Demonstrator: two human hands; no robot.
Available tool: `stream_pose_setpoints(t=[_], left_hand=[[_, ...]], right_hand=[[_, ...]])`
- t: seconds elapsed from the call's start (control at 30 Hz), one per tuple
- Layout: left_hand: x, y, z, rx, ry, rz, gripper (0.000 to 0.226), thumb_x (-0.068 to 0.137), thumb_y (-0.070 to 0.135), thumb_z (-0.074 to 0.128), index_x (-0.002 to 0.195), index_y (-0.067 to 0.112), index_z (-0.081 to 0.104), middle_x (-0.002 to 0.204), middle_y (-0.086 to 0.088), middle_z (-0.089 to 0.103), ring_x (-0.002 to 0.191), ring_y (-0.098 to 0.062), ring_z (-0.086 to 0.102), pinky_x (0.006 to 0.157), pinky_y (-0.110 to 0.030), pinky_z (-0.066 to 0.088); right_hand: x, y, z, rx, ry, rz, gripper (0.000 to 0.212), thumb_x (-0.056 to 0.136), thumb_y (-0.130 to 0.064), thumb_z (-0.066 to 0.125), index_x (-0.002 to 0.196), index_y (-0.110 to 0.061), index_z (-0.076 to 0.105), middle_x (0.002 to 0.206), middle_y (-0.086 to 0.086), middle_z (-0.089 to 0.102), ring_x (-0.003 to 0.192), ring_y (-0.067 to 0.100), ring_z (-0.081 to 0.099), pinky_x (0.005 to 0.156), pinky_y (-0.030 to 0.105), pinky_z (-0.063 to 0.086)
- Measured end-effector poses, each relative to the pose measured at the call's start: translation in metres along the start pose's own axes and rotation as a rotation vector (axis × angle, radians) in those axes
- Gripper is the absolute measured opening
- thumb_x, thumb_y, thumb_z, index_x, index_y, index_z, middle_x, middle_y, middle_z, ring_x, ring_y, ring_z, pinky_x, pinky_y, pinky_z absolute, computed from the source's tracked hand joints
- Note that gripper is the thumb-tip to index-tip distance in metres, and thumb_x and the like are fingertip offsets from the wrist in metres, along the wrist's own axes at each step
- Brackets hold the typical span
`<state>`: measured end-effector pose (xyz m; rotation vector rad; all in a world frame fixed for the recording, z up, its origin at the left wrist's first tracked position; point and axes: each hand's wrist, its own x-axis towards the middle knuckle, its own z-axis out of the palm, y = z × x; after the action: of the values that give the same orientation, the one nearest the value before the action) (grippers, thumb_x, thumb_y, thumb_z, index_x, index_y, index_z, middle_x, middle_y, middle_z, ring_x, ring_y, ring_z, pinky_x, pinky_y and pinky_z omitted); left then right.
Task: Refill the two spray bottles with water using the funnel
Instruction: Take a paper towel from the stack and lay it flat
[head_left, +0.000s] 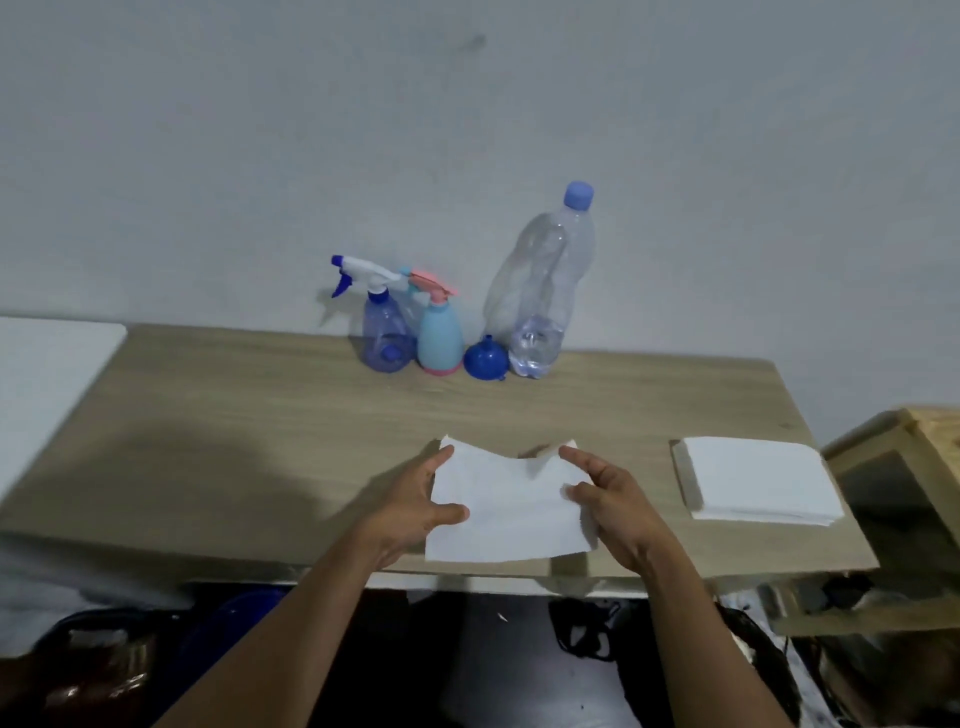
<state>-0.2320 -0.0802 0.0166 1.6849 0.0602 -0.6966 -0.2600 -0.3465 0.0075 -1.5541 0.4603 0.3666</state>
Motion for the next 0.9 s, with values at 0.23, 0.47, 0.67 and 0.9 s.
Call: stream_pose_setpoints(t=[0.23, 0.47, 0.67, 0.9], left_hand=[[0.003, -0.004, -0.115, 0.168, 0.167, 0.067, 0.092, 0.078, -0.008, 0.075, 0.152, 0.016, 0.027, 0.143, 0.004, 0.045, 0.119, -0.009, 0.049, 0.075, 0.004, 0.039], [0.030, -0.014, -0.192, 0.296, 0.200, -0.018, 0.097, 0.078, 0.007, 0.078, 0.155, 0.028, 0.021, 0.152, 0.004, 0.037, 0.114, -0.008, 0.049, 0.080, -0.018, 0.046], [0.049, -0.033, -0.212, 0.389, 0.181, -0.096, 0.097, 0.079, 0.011, 0.077, 0.155, 0.028, 0.019, 0.155, 0.002, 0.034, 0.106, -0.009, 0.058, 0.075, -0.017, 0.048], [0.040, -0.040, -0.210, 0.754, 0.553, -0.102, 0.085, 0.086, 0.048, 0.065, 0.152, 0.015, 0.024, 0.154, -0.010, 0.030, 0.134, -0.028, 0.043, 0.103, -0.039, 0.039]], right_hand=[[0.036, -0.041, 0.120, -0.246, 0.020, -0.206, 0.063, 0.089, 0.007, 0.059, 0.144, -0.022, 0.050, 0.139, -0.004, 0.053, 0.113, 0.009, 0.057, 0.090, 0.009, 0.046], [0.087, -0.048, 0.183, -0.400, -0.021, -0.207, 0.068, 0.089, 0.005, 0.061, 0.150, -0.016, 0.040, 0.144, -0.009, 0.042, 0.126, 0.002, 0.038, 0.079, -0.009, 0.031], [0.113, -0.033, 0.205, -0.590, -0.050, -0.221, 0.073, 0.090, -0.002, 0.063, 0.154, -0.012, 0.030, 0.156, 0.003, 0.035, 0.145, 0.017, 0.032, 0.106, 0.013, 0.020], [0.110, -0.024, 0.212, -0.845, 0.402, -0.374, 0.038, 0.097, -0.029, 0.057, 0.133, -0.016, 0.055, 0.129, 0.009, 0.053, 0.106, 0.031, 0.062, 0.079, 0.039, 0.052]])
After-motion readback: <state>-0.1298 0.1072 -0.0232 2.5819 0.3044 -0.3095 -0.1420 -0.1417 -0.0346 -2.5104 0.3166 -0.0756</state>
